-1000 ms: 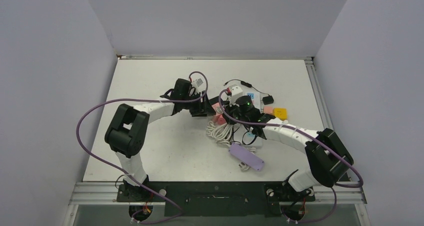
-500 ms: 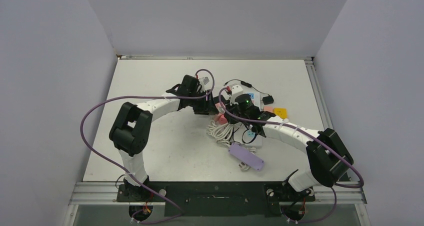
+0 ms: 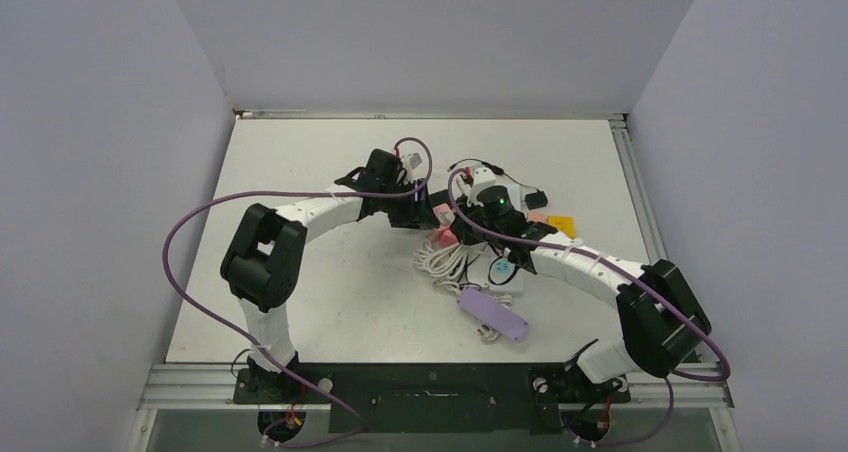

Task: Pull the plug off the socket
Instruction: Remove the socket from the socket.

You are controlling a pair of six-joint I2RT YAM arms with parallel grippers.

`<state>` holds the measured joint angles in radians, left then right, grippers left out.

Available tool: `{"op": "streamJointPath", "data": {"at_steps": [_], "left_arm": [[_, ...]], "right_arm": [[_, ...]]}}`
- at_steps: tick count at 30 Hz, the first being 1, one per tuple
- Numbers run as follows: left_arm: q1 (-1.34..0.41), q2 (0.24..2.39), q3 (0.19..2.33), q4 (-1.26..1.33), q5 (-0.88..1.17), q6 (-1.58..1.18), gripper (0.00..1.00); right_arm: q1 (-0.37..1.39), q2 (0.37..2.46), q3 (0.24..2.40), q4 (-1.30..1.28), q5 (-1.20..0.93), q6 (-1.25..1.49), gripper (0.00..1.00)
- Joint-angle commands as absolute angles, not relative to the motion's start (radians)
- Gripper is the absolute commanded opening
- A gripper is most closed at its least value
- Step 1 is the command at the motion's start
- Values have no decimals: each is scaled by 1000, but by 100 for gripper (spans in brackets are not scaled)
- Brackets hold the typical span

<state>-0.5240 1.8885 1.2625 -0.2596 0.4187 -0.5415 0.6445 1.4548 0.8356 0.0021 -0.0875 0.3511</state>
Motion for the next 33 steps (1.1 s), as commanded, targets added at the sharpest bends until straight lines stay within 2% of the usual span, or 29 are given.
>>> {"op": "streamJointPath", "data": {"at_steps": [1, 14, 16, 19, 22, 25, 33], "left_arm": [[-551, 1966, 1241, -379, 255, -462, 39], [-549, 1961, 1243, -372, 289, -471, 38], [-549, 1952, 1241, -363, 301, -472, 39], [-548, 1933, 1233, -340, 321, -476, 40], [-545, 1924, 1226, -322, 338, -481, 40], [-545, 1923, 1225, -318, 349, -485, 40], [-541, 1918, 1223, -309, 365, -492, 40]], "right_arm": [[612, 1361, 857, 175, -146, 425, 5], [608, 1386, 821, 114, -137, 383, 6], [607, 1382, 813, 99, -137, 378, 16], [607, 1375, 818, 94, -132, 370, 43], [607, 1378, 846, 96, -126, 361, 51], [606, 1405, 879, 105, -124, 352, 53], [606, 1506, 932, 118, -147, 333, 46]]}}
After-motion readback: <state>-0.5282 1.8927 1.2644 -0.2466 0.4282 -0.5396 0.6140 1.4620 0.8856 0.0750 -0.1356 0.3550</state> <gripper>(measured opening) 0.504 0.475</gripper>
